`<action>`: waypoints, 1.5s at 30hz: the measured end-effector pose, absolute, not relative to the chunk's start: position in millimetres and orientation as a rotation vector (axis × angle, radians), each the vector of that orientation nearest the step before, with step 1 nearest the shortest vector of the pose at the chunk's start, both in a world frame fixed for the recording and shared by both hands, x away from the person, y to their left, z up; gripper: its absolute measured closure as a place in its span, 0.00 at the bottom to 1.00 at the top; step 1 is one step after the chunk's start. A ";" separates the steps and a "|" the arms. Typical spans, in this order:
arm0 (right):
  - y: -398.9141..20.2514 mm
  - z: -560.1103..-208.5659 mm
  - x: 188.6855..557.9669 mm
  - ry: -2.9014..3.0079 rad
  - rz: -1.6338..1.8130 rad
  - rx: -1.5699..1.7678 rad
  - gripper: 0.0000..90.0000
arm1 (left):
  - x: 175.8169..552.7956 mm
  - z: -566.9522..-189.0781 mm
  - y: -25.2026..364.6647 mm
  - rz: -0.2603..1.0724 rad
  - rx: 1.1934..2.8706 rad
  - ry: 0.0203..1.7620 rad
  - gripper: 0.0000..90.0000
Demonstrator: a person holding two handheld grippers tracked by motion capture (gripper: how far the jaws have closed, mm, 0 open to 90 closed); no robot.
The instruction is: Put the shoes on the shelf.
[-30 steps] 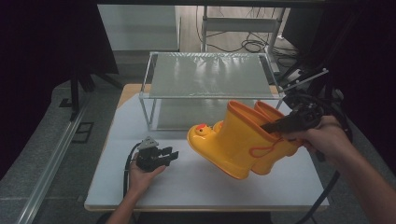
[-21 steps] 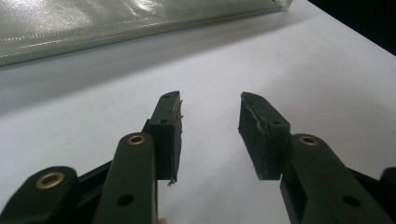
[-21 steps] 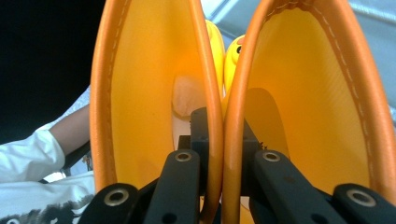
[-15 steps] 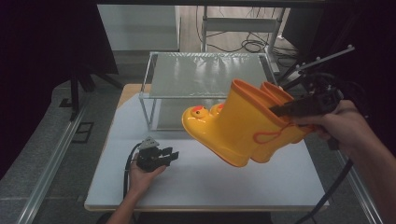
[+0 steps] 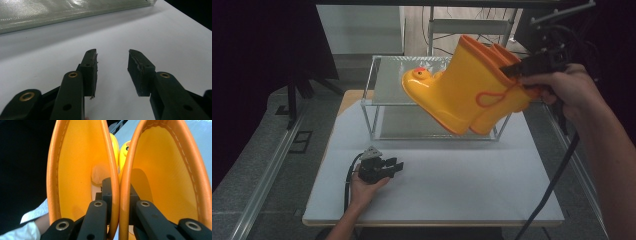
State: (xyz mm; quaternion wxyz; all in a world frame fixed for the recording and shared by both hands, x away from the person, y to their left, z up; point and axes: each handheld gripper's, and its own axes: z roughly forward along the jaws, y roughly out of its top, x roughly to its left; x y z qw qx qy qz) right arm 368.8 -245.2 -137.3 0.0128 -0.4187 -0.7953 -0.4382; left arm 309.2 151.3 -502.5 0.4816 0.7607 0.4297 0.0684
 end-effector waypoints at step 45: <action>-175.1 -183.0 529.0 -2.293 -1.321 -1.817 0.87 | 307.8 -500.0 157.9 0.165 1.851 1.030 0.66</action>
